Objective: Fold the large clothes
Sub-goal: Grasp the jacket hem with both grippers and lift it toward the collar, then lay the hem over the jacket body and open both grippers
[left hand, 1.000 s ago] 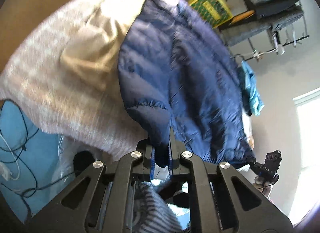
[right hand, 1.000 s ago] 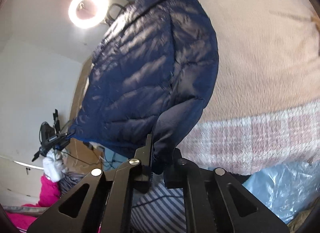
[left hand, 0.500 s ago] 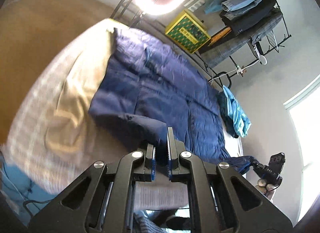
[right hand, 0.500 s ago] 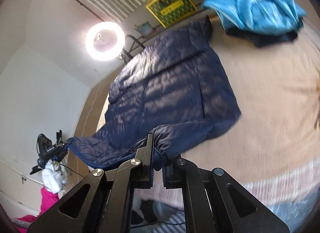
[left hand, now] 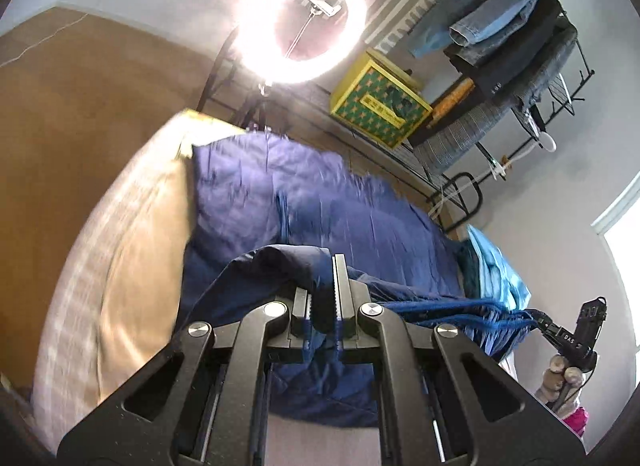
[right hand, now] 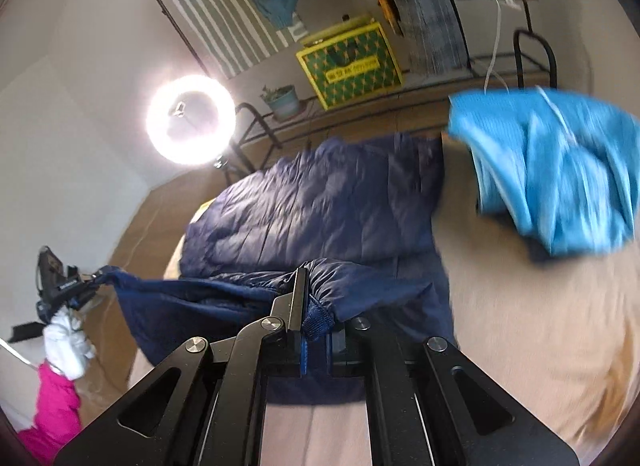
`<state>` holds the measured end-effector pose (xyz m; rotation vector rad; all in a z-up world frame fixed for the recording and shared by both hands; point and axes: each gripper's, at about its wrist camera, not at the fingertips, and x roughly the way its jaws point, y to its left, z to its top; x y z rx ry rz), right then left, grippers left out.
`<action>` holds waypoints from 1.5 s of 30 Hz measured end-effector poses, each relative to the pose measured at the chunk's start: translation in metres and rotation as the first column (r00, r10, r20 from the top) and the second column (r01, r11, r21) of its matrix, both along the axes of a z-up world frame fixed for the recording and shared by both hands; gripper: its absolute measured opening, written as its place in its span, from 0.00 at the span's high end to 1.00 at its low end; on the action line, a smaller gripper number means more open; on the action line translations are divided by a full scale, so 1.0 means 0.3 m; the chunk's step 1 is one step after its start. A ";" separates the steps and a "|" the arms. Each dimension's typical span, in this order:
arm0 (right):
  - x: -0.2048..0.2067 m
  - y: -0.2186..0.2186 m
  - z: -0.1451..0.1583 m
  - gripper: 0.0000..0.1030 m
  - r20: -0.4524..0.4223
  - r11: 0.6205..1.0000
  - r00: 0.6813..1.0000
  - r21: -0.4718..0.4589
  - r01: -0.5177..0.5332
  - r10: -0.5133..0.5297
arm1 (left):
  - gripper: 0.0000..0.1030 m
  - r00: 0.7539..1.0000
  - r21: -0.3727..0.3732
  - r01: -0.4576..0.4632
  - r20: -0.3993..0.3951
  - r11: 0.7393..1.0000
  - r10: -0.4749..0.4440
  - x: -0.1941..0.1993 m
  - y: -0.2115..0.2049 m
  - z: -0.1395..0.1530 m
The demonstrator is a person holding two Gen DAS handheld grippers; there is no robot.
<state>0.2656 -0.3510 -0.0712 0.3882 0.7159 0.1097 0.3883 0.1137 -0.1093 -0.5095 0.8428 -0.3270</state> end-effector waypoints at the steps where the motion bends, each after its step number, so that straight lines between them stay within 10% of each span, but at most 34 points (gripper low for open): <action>1: 0.052 0.006 0.008 0.96 -0.001 1.000 1.000 -0.016 0.004 -0.004 | 0.94 1.000 0.015 -0.001 0.001 1.000 0.001 0.049 -0.011 -0.005; 19: 0.758 -0.087 -0.261 0.96 -0.128 0.984 0.988 -0.164 0.066 -0.087 | 0.94 0.994 0.230 -0.017 -0.097 0.973 0.040 0.703 -0.205 -0.360; 31: 0.820 -0.193 -0.353 0.77 -0.195 1.000 0.981 0.014 0.008 -0.005 | 0.68 0.993 0.025 0.038 -0.115 0.999 -0.034 0.761 -0.115 -0.349; 33: 0.790 -0.217 -0.321 0.54 -0.163 0.999 0.987 0.031 -0.008 0.013 | 0.53 0.996 0.044 0.029 -0.090 0.999 -0.025 0.751 -0.089 -0.305; 39: 0.724 -0.278 -0.281 0.53 -0.110 1.000 0.994 -0.012 0.004 -0.005 | 0.44 0.998 0.160 0.041 -0.047 0.986 -0.034 0.716 -0.024 -0.275; 45: 0.753 -0.283 -0.354 0.52 -0.170 0.997 0.985 -0.071 0.002 -0.014 | 0.44 0.972 0.268 0.186 -0.187 0.945 -0.138 0.710 -0.096 -0.430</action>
